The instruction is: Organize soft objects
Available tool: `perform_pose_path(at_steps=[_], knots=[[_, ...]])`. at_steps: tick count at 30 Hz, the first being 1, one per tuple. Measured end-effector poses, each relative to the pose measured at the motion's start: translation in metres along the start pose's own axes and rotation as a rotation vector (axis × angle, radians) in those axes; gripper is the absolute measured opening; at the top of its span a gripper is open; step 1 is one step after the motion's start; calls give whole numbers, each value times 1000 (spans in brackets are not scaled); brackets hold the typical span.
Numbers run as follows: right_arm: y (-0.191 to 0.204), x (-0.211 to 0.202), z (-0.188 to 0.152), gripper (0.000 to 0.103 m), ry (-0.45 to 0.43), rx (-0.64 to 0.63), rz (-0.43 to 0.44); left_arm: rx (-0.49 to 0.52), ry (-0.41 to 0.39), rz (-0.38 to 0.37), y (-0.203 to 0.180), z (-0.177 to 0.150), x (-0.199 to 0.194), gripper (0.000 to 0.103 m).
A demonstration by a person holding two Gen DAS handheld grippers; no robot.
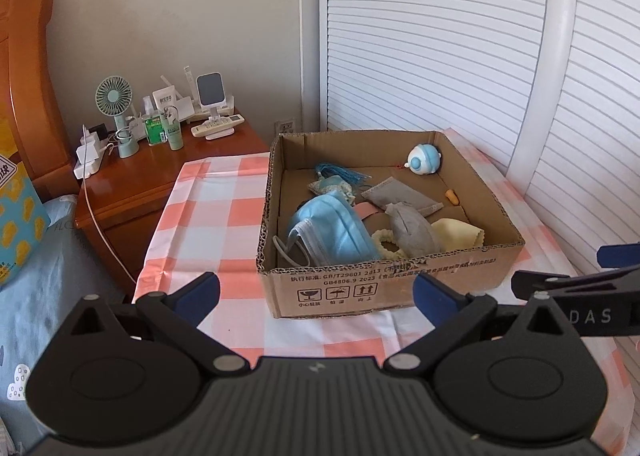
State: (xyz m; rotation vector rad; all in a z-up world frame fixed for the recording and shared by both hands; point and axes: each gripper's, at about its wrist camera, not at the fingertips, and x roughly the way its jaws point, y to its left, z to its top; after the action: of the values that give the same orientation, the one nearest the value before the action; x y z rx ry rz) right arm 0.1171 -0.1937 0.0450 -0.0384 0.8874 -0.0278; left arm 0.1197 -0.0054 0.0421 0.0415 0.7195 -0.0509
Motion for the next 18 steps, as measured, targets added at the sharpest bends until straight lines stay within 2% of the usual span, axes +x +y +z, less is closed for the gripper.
perform_pose_path(at_steps=[18], knots=[[-7,-17,-4,103,-41,22,17,11,1,6,-9,1,-11,102]])
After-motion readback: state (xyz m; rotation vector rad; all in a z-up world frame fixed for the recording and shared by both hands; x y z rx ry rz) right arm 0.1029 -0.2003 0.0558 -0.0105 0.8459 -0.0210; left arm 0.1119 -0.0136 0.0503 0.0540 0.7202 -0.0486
